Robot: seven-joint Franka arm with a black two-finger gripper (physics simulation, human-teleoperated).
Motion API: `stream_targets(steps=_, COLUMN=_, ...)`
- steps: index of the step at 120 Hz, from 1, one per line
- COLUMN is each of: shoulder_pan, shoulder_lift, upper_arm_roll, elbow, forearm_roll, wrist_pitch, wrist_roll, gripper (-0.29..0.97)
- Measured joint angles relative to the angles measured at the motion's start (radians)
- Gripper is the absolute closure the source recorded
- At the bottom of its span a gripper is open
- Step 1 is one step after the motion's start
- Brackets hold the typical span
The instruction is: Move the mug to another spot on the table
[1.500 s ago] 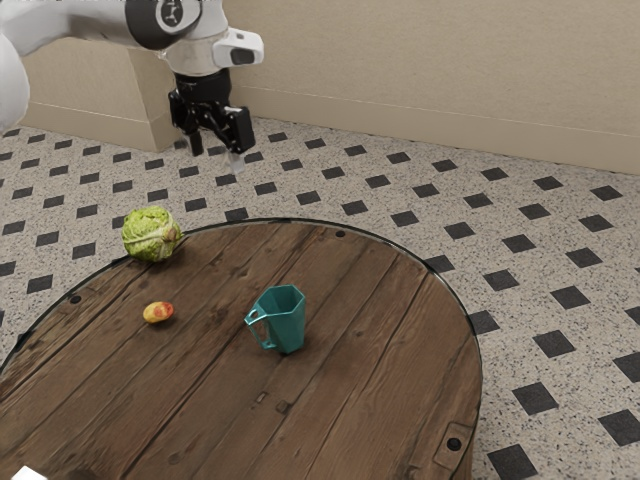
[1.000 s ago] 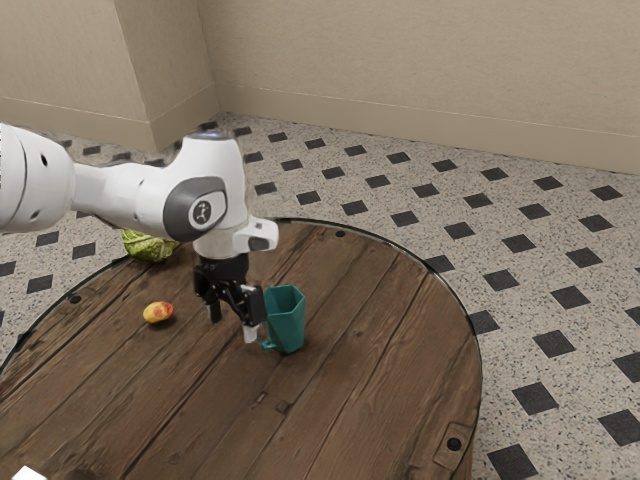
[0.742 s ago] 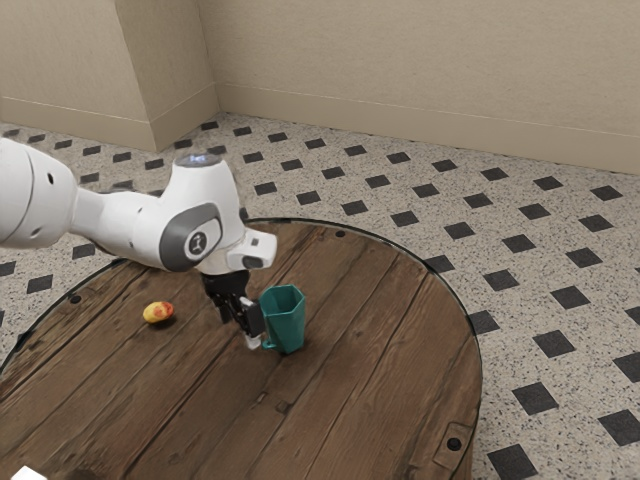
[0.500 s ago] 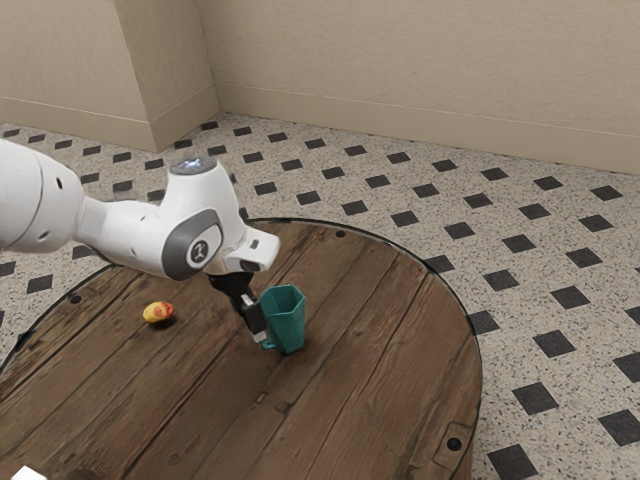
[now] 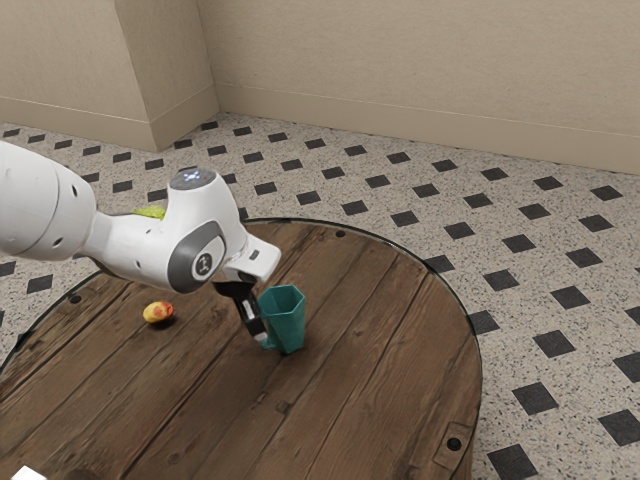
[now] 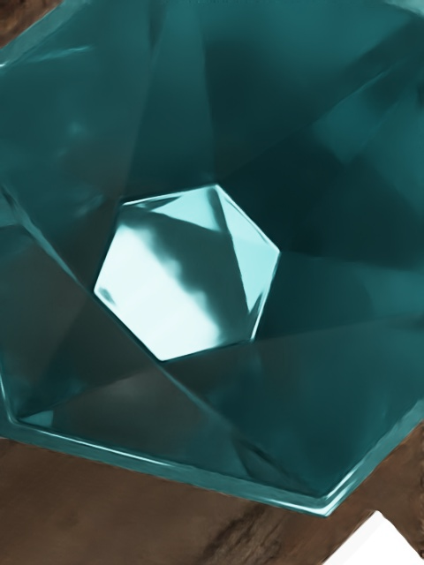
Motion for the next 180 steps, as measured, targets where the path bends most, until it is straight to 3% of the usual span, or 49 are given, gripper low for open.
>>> stream_targets(steps=22, shoulder_pan=0.000, shoulder_lift=0.000, upper_arm_roll=0.000, elbow=0.000, forearm_roll=0.000, wrist_pitch=0.024, wrist_roll=0.025, gripper=0.59)
stream_targets(steps=50, shoulder_pan=-0.001, shoulder_lift=-0.020, upper_arm_roll=-0.010, elbow=0.011, forearm_roll=0.012, wrist_pitch=0.075, wrist_roll=0.040, gripper=0.70)
stream_targets(steps=68, shoulder_pan=-0.002, shoulder_lift=-0.085, upper_arm_roll=-0.010, elbow=-0.015, forearm_roll=-0.009, wrist_pitch=0.099, wrist_roll=0.044, gripper=0.73)
stream_targets(steps=87, shoulder_pan=-0.025, shoulder_lift=-0.207, upper_arm_roll=0.026, elbow=-0.174, forearm_roll=-0.050, wrist_pitch=0.112, wrist_roll=0.045, gripper=0.75)
stream_targets(steps=108, shoulder_pan=0.028, shoulder_lift=-0.344, upper_arm_roll=0.075, elbow=-0.338, forearm_roll=-0.067, wrist_pitch=0.128, wrist_roll=0.045, gripper=0.76)
stream_targets(steps=124, shoulder_pan=0.059, shoulder_lift=-0.348, upper_arm_roll=0.121, elbow=-0.356, forearm_roll=-0.073, wrist_pitch=0.136, wrist_roll=0.049, gripper=0.75)
stream_targets(steps=180, shoulder_pan=0.065, shoulder_lift=-0.298, upper_arm_roll=0.127, elbow=-0.432, forearm_roll=-0.079, wrist_pitch=0.165, wrist_roll=0.054, gripper=0.78)
